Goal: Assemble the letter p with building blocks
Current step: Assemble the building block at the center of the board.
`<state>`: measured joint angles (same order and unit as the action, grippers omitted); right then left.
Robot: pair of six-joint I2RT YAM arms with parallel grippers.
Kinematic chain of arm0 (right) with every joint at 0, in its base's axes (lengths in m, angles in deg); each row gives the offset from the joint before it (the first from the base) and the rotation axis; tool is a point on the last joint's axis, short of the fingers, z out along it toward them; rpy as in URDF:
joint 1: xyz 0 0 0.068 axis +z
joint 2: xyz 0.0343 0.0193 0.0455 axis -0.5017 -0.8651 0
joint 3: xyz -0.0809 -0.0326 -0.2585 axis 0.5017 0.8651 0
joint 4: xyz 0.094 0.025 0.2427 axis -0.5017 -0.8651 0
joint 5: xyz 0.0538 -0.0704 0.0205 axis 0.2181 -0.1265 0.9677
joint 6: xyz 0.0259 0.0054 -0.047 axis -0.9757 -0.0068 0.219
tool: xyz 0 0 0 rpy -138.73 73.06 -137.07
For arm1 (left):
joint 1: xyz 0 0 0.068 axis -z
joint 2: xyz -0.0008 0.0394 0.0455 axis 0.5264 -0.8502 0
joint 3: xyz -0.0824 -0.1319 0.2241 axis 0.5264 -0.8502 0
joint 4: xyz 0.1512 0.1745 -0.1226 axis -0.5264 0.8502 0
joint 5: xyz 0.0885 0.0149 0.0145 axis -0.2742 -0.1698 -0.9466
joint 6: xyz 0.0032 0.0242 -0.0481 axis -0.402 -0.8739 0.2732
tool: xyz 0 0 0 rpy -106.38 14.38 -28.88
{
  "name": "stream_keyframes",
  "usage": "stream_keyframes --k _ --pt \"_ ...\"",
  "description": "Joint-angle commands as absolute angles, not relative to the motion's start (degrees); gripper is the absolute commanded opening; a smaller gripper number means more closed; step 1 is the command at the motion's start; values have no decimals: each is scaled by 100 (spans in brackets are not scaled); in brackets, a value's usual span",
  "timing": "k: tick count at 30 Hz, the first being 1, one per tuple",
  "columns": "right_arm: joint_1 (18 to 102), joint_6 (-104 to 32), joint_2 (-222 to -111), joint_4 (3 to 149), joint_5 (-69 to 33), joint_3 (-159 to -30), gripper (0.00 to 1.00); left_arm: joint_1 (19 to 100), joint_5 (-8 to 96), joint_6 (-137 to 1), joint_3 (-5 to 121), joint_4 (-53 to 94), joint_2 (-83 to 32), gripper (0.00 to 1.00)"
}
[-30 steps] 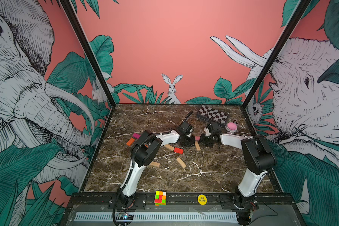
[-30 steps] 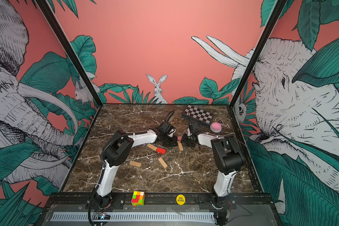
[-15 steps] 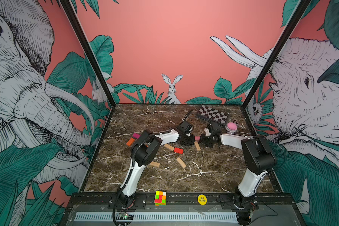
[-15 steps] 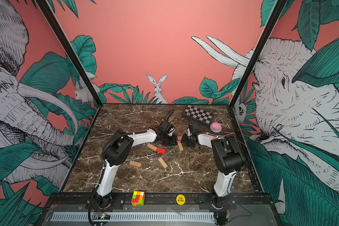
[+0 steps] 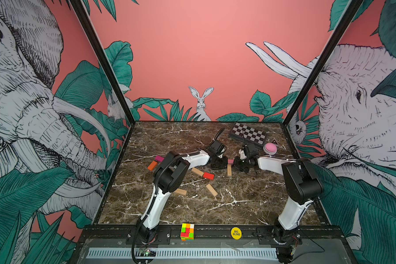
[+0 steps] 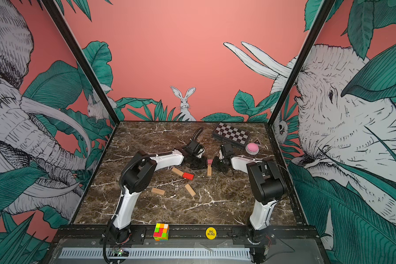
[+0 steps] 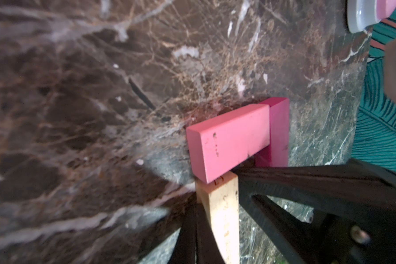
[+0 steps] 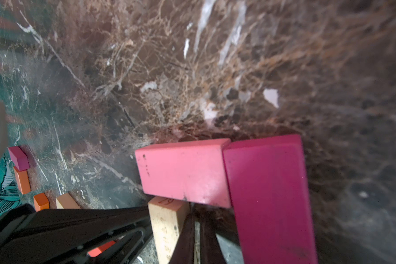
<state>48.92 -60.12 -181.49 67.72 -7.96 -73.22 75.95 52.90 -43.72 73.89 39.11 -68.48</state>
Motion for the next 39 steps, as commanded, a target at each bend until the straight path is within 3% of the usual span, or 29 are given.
stream_keyframes --k 1,39 --pt "4901 -6029 -18172 6627 -836 -7320 9 7563 5223 -4397 7475 4183 -6969 6" --pt "4883 -5976 -18405 6523 -809 -7604 10 7497 5271 -4364 7470 4136 -7011 7"
